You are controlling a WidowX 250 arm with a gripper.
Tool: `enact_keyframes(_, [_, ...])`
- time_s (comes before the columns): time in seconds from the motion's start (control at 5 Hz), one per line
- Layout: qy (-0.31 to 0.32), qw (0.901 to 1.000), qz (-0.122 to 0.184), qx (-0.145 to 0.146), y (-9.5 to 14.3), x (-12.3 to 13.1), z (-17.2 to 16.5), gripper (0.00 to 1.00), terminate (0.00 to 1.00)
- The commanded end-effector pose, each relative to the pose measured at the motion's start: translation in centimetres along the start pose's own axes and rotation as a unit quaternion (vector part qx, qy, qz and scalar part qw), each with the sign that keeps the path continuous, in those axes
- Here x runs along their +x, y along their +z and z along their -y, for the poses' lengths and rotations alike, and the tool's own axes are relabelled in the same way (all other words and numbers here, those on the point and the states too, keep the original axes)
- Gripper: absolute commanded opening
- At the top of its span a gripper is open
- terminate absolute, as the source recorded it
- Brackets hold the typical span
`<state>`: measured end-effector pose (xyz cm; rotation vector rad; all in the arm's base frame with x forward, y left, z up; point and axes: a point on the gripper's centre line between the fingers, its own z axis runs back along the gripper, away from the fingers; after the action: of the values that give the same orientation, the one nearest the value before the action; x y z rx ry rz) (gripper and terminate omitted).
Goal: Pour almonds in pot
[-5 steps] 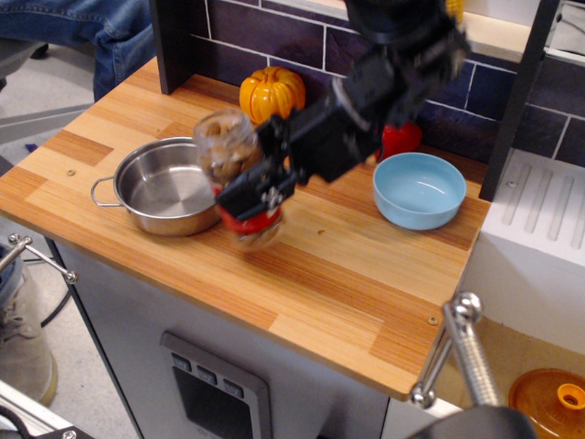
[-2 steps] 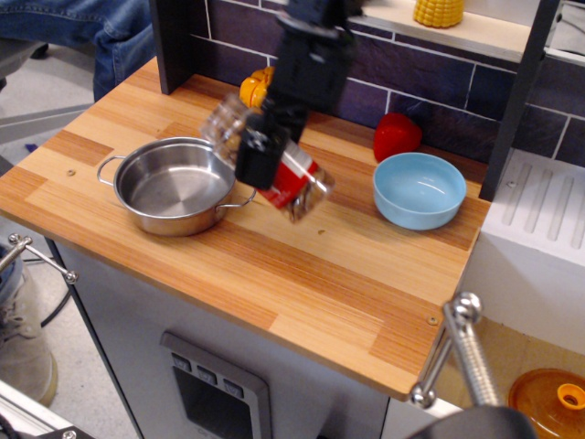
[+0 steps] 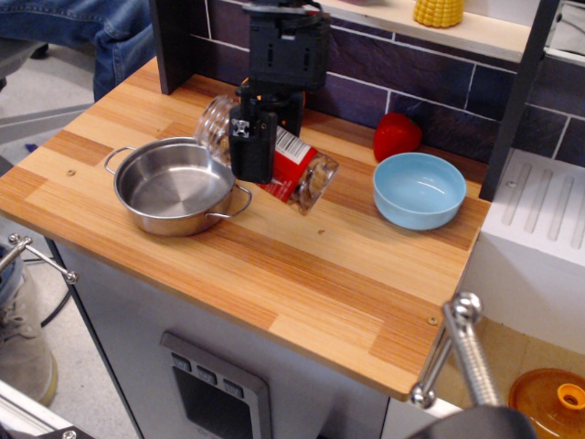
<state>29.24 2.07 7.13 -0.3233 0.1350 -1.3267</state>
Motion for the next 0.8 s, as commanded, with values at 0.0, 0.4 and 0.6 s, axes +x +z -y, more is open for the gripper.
enact_keyframes(0.0, [-0.002, 0.9935, 0.084, 0.077, 2.1, -0.3, 1.6, 0.0, 0.0])
enact_keyframes(0.4, [0.005, 0.9802, 0.138, 0.141, 2.4, -0.1, 0.2, 0.0, 0.0])
enact_keyframes(0.6, [0.038, 0.9648, 0.182, 0.187, 3.0, -0.1, -0.4, 0.0, 0.0])
